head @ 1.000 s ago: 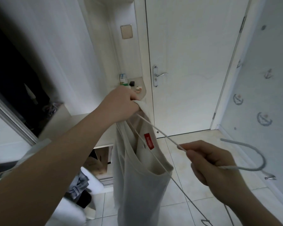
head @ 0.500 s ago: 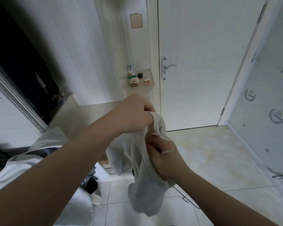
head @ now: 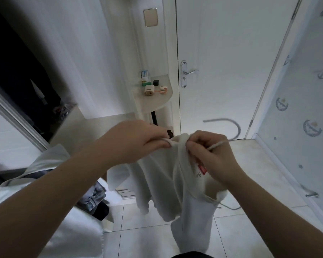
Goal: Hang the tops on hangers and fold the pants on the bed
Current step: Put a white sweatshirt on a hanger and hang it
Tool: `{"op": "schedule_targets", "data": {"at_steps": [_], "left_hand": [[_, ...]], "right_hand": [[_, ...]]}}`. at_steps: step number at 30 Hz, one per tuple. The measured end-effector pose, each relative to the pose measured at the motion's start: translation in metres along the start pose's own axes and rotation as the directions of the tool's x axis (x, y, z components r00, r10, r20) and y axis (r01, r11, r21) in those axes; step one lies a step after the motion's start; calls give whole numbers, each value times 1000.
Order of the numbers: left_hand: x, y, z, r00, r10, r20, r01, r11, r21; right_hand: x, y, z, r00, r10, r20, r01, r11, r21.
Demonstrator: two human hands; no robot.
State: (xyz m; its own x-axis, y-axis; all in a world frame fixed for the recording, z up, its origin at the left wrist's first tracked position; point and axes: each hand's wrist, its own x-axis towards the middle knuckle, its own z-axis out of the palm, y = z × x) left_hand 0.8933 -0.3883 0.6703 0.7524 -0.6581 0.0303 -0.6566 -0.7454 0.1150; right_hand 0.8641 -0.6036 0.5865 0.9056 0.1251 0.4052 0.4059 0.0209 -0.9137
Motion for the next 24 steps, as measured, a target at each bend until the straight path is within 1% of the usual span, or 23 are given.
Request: {"op": "schedule_targets", "data": {"at_steps": [2,4,6,10,11,12,13,14,15,16,18,19,20,21,22,24], "left_hand": [[0,5,10,999,-6,-38,5,1000,-20],[2,16,23,997,-10,-80,11,1000,14],[4,26,35,994,-23,-108,26,999,28],[1,20,49,988,-61,-141,51,996,-72],[0,15,52,983,-93,-159,78,992,-101],[-3,9,55,972,-142,-186,118,984,-133],[-6,4,59,955,-200,-219,166,973,-162],[-10,0,63,932,-259,-255,215,958,-188],[-15,-4,67,904,-315,-287,260,942,-213],[-19,-6,71,878,-362,-313,295,924,-242],[-29,-6,81,836,-425,-347,320,892,-320],[-34,-4,85,822,-444,-356,318,877,-360],[-38,-2,90,811,-460,-361,315,864,-392],[-43,0,94,801,-476,-364,318,853,-415],[-47,2,98,788,-492,-369,326,843,-428],[-56,2,105,758,-526,-385,351,827,-439]], "right_hand": [[7,-1,-8,998,0,-68,2,1000,31],[13,0,-7,989,-4,-150,9,999,38],[16,2,0,988,-15,-155,16,1000,7],[15,7,4,987,19,-159,-21,1000,-10],[11,12,3,984,-11,-179,-1,998,-68],[4,20,-1,974,-77,-214,37,982,-185],[-4,28,-4,956,-159,-247,73,943,-323],[-14,36,-6,938,-231,-260,104,900,-424],[-25,45,-6,933,-265,-244,124,873,-472],[-34,54,-4,950,-239,-199,123,876,-466],[-43,69,6,997,-70,-24,54,908,-416],[-43,73,13,996,31,84,7,909,-417],[-42,77,20,977,120,177,-32,900,-434],[-39,79,27,954,185,236,-62,892,-448],[-35,79,31,938,221,268,-81,889,-450],[-29,79,37,928,227,296,-85,901,-425]]}}
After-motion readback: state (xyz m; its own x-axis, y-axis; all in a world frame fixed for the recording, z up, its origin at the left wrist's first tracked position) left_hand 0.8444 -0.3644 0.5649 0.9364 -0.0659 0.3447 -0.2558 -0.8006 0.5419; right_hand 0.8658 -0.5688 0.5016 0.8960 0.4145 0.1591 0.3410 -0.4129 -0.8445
